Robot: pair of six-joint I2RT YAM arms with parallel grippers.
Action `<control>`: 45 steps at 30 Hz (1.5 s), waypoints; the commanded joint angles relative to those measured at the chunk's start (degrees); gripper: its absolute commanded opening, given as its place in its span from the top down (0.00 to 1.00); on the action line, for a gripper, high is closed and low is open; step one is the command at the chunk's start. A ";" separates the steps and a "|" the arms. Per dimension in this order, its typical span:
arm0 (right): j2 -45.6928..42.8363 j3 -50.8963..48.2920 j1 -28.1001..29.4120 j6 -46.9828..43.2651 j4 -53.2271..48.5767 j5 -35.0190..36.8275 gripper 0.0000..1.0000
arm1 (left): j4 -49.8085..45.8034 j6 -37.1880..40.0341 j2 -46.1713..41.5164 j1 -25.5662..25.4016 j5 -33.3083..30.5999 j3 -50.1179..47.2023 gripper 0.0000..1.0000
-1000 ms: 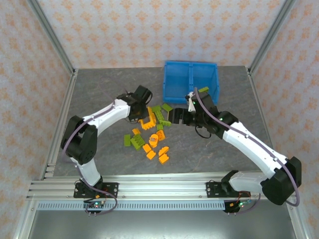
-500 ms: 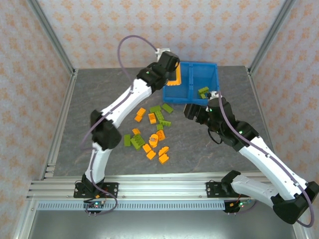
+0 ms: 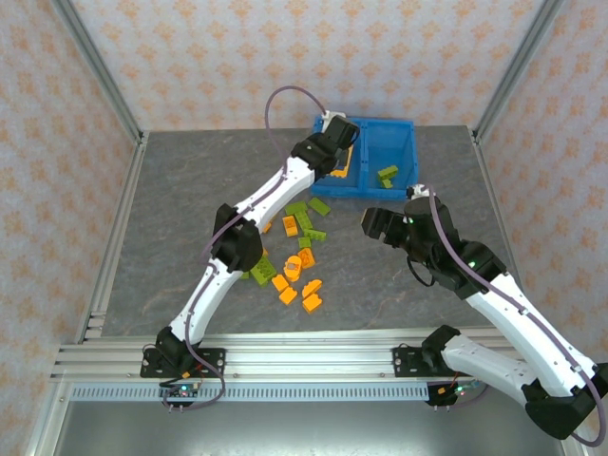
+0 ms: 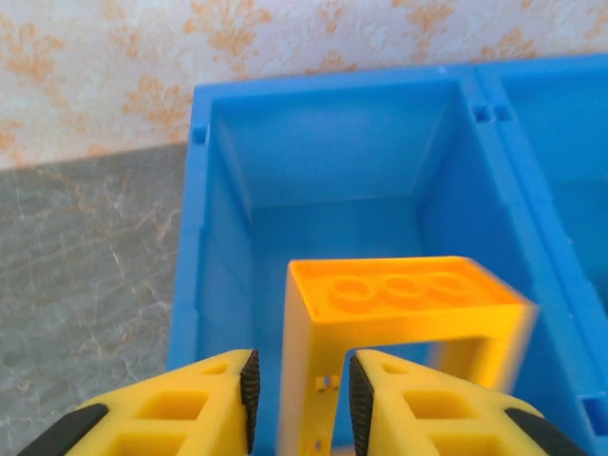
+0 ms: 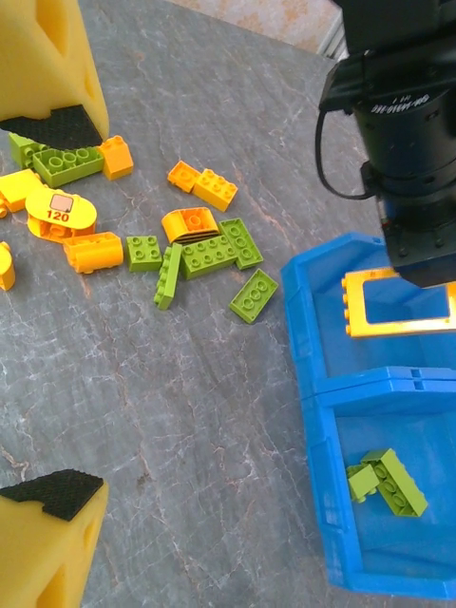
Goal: Sort the legos into containers by color
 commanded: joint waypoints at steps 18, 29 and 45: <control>11.75 3.03 0.29 -2.49 0.70 -9.70 0.12 | -1.96 -4.17 -45.46 0.16 8.24 -36.41 0.59; 24.68 6.97 0.29 2.47 2.68 -16.20 0.12 | -3.71 -18.64 -52.05 2.82 15.89 -65.77 0.56; 16.19 2.64 0.29 5.85 -2.69 -13.45 0.11 | -1.72 -22.00 -30.66 3.54 17.42 -59.26 0.40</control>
